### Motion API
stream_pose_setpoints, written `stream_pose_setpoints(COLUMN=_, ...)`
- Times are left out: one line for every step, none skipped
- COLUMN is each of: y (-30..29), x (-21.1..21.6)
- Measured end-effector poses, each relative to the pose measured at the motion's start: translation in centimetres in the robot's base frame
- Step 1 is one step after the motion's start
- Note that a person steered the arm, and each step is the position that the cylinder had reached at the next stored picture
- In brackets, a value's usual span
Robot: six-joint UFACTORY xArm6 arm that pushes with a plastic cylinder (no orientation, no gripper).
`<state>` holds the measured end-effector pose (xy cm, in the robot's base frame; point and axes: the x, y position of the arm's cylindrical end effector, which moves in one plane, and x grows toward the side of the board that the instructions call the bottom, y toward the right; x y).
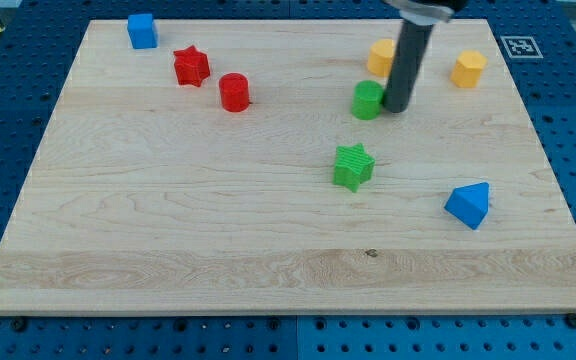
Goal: Move the green circle in between red circle and green star
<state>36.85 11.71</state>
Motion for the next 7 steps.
stream_pose_setpoints(y=-2.8, x=-0.1)
stream_pose_setpoints(y=-2.7, x=-4.0)
stream_pose_setpoints(y=-3.7, x=-5.8)
stream_pose_setpoints(y=-4.9, x=-2.4)
stream_pose_setpoints(y=-6.3, x=1.4)
stream_pose_setpoints(y=-8.8, x=1.8)
stream_pose_setpoints(y=-10.8, x=1.8)
